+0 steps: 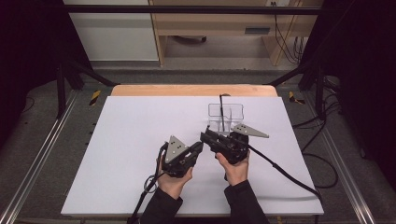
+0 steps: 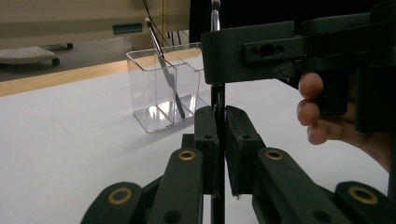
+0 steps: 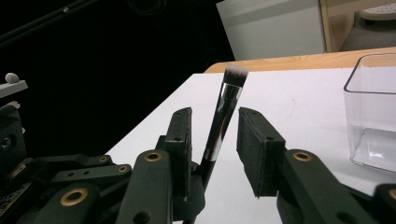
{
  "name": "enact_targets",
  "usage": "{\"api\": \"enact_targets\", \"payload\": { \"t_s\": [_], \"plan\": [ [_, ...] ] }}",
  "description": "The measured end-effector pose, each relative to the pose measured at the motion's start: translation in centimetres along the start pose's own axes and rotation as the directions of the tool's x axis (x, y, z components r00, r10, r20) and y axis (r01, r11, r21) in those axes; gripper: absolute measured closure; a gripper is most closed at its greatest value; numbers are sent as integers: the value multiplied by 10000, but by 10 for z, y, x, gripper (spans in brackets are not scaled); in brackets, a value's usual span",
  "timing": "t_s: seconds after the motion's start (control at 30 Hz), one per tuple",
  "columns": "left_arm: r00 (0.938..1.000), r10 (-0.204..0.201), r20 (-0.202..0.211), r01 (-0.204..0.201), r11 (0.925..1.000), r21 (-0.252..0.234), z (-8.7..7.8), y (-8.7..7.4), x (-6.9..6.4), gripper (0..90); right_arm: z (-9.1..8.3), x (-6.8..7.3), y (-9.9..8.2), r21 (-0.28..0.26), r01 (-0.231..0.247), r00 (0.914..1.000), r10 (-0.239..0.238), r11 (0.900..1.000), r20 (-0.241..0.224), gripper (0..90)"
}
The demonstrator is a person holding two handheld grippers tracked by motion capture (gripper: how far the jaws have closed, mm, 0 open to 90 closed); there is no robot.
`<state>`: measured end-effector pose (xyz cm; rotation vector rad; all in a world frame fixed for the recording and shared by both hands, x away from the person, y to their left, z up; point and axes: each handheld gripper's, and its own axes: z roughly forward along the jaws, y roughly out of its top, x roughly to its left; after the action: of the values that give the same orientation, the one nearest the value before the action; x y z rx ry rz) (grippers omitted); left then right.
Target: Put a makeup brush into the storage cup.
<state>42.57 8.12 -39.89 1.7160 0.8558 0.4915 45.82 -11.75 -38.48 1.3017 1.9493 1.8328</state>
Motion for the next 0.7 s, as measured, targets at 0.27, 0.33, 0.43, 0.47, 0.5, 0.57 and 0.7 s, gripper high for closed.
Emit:
{"api": "enact_targets", "payload": {
  "t_s": [0.27,0.33,0.43,0.47,0.5,0.57,0.7],
  "plan": [
    [10000,-18,-18,18,10000,-82,-1,1,0,832,1,0,0,42,-173,9998,174,9998,-119,729],
    [10000,-6,-33,6,10000,-95,-2,1,0,832,1,0,-1,85,-194,9997,195,9998,-150,740],
    [10000,-7,-33,6,9999,-105,-2,1,0,832,2,0,-1,87,-273,9994,275,9996,-216,766],
    [10000,3,-44,-4,9999,-118,-2,1,0,832,2,0,-1,88,-290,9993,292,9995,-223,780],
    [10000,-3,-39,2,9999,-123,-2,1,0,832,2,0,-1,106,-318,9992,321,9994,-224,794],
    [10000,-11,-35,11,9999,-130,-2,1,0,832,1,0,0,126,-363,9988,367,9993,-316,815],
    [10000,10,-28,-10,9999,-123,-2,1,-1,832,1,1,0,137,-420,9981,426,9990,-448,833]
  ]
}}
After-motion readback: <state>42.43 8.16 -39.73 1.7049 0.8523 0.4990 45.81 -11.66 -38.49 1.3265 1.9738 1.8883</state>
